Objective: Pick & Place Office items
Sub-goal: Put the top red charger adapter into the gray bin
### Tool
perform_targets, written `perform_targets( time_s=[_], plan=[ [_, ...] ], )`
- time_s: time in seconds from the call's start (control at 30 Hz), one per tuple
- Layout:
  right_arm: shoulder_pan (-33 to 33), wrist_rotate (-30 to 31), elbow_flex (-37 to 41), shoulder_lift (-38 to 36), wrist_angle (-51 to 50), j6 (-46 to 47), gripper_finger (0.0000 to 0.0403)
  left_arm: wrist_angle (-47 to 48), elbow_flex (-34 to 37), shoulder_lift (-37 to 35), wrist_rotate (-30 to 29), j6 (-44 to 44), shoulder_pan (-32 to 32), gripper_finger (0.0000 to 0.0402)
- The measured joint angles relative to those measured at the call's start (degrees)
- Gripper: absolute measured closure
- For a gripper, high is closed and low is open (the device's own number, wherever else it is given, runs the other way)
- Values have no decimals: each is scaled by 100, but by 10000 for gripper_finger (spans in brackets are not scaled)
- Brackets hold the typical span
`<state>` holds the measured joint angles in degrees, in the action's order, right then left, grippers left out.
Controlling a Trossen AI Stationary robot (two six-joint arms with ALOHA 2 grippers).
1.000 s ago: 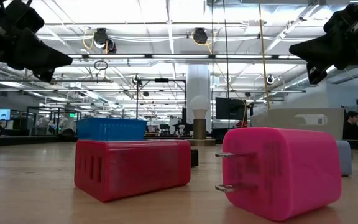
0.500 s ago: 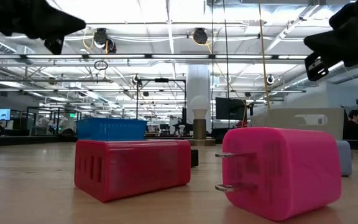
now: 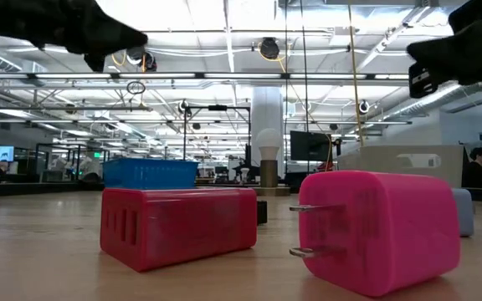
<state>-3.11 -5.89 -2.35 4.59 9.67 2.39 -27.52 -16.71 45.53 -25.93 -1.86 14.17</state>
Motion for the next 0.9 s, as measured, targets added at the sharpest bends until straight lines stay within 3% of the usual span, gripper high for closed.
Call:
perform_targets(
  time_s=[0.3, 0.63, 0.77, 0.9],
  plan=[
    [0, 266, 0, 469, 353, -236, 402, 316, -2, -479, 968, -27, -530, 399],
    [0, -154, 0, 467, 369, -248, 401, 779, -1, -1333, 994, 86, -509, 397],
    [0, -173, 0, 467, 489, -196, 401, 1555, -2, -1812, 993, 136, -509, 399],
    [0, -170, 0, 467, 915, -740, 401, 2168, 0, -2280, 736, 157, -505, 396]
  ],
)
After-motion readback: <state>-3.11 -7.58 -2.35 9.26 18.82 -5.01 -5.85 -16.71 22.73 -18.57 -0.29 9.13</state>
